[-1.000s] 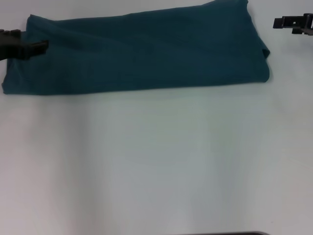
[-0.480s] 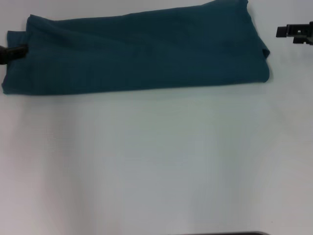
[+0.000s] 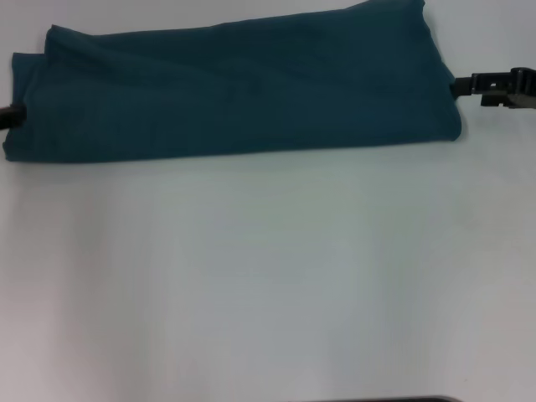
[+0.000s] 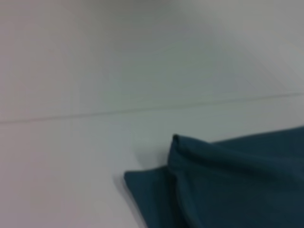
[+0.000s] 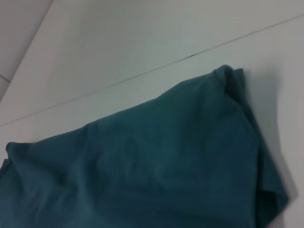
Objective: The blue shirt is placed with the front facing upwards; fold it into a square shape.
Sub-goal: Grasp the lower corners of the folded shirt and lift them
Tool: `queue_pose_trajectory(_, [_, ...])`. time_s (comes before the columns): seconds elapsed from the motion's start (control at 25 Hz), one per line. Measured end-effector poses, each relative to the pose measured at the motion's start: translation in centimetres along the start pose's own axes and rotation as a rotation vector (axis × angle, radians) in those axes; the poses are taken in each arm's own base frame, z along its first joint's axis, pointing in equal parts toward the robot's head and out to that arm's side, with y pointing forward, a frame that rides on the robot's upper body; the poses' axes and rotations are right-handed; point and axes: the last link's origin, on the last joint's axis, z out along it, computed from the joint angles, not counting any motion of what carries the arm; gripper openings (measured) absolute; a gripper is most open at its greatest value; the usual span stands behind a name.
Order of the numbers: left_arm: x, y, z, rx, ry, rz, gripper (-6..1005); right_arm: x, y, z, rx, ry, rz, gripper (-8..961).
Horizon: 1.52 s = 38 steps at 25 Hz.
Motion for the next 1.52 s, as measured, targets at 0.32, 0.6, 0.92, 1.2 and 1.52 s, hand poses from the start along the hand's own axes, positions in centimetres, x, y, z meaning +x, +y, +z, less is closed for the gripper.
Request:
queue_pose_trajectory(0.32, [-1.1,0.5,-0.5,-0.062,-0.051,0.003,892,1.0,0.0,0.1,-0.018,0.019,0.019,793])
queue_pose_trajectory(0.6, [-0.9,0.8,-0.3,-0.078,-0.056,0.016,891,1.7,-0.2,0.6,-0.014,0.020,0.030,791])
queue_pose_trajectory(0.92, [-0.8,0.9,-0.2,-0.082,-0.055,0.021,890,1.8,-0.2,1.9,0.010,0.004,0.038,789])
queue_pose_trajectory(1.2, [-0.6,0.8,-0.1,-0.078,-0.052,0.026,890,1.8,0.3,3.0,0.003,0.008,0.025,786])
queue_pose_trajectory(1.52, [-0.6,0.8,-0.1,-0.074,-0.055,0.028,889,1.7,0.4,3.4,0.005,0.002,0.035,718])
